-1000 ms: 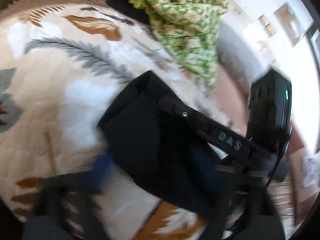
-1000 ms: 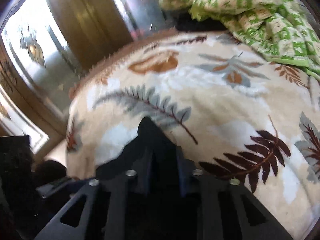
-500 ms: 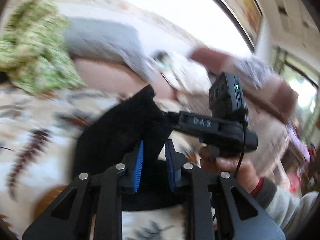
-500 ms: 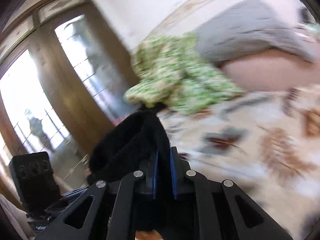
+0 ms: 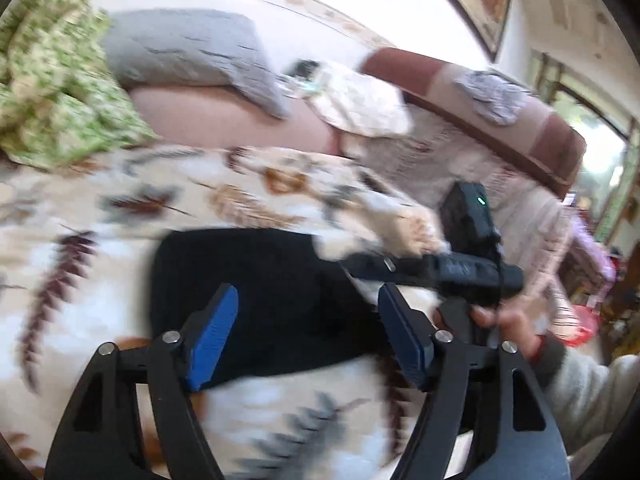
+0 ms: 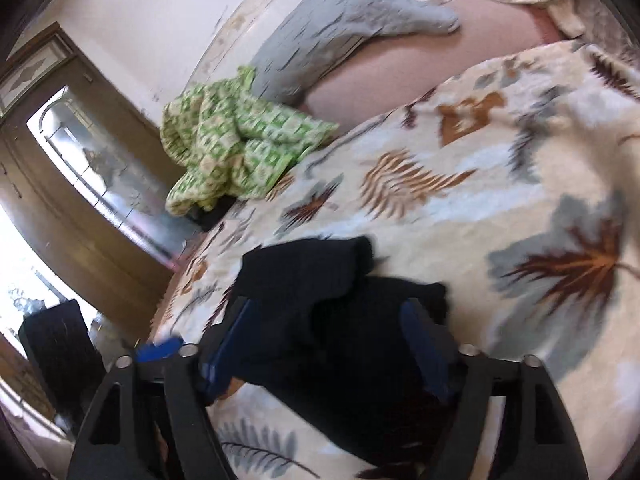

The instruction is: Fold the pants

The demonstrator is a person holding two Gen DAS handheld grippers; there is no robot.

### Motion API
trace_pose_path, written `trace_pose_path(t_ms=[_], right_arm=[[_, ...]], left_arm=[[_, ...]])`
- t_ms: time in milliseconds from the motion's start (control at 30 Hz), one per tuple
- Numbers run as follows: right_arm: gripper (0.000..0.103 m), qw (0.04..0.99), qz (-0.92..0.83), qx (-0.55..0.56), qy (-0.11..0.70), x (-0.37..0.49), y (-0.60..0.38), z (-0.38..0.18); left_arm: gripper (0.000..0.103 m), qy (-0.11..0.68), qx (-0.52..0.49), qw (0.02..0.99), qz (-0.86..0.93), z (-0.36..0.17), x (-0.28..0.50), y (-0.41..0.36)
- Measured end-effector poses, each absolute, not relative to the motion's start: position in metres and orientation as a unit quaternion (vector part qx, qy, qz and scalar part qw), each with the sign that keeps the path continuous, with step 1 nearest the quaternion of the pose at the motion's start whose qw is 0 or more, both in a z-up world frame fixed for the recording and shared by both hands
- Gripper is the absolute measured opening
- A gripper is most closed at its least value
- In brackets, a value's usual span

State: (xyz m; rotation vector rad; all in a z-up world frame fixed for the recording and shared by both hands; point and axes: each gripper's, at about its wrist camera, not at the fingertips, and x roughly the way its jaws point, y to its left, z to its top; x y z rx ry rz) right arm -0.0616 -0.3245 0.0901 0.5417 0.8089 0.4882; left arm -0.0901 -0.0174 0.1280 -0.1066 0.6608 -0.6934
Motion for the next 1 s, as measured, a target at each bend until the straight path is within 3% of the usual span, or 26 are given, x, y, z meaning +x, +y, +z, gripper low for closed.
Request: trace_pose_path(t_ms=[100, 133, 200, 233, 367, 433, 533, 667, 833, 900, 967, 1000], right_arm=[[0.085, 0.838, 0.224, 0.246, 0.433, -0.043, -0.296, 0.069], [0.08, 0.835, 0.217, 0.245, 0.442, -0.04, -0.289, 0.063], [0.033, 0.839, 0.214, 0.25, 0.433, -0.039, -0.281, 0.063], [0.015, 0.841, 0.21, 0.246, 0.433, -0.041, -0.279, 0.064], [0.007, 0.861, 0.209, 0.243, 0.395, -0.067, -0.287, 0.096], [0.006, 0.867, 0.206, 0.247, 0.381, -0.083, -0.298, 0.106], [0.002, 0.868, 0.188, 0.253, 0.383, -0.103, -0.314, 0.102], [0.003, 0.86, 0.136, 0.211, 0.444, -0.099, -0.31, 0.061], [0.012, 0.873, 0.123, 0.183, 0.434, -0.105, -0.312, 0.08], [0.028, 0.876, 0.122, 0.189, 0.427, -0.106, -0.318, 0.087], [0.068, 0.875, 0.12, 0.211, 0.419, -0.103, -0.324, 0.089], [0.069, 0.874, 0.116, 0.22, 0.418, -0.101, -0.326, 0.087]], left_arm=[[0.073, 0.337, -0.058, 0.893, -0.292, 0.115, -0.072, -0.002], [0.073, 0.34, -0.062, 0.893, -0.288, 0.11, -0.072, 0.001], [0.073, 0.345, -0.065, 0.895, -0.277, 0.103, -0.066, 0.002], [0.073, 0.346, -0.065, 0.895, -0.272, 0.103, -0.064, 0.002], [0.073, 0.328, -0.064, 0.902, -0.275, 0.112, -0.069, -0.002], [0.082, 0.319, -0.064, 0.905, -0.275, 0.114, -0.071, -0.006], [0.083, 0.339, -0.054, 0.898, -0.274, 0.098, -0.066, -0.021], [0.083, 0.407, -0.012, 0.879, -0.248, 0.066, -0.051, -0.041], [0.083, 0.387, -0.022, 0.889, -0.244, 0.083, -0.048, -0.028], [0.083, 0.382, -0.028, 0.893, -0.235, 0.089, -0.041, -0.022], [0.083, 0.391, -0.025, 0.893, -0.22, 0.086, -0.031, -0.018], [0.083, 0.397, -0.025, 0.892, -0.216, 0.084, -0.027, -0.016]])
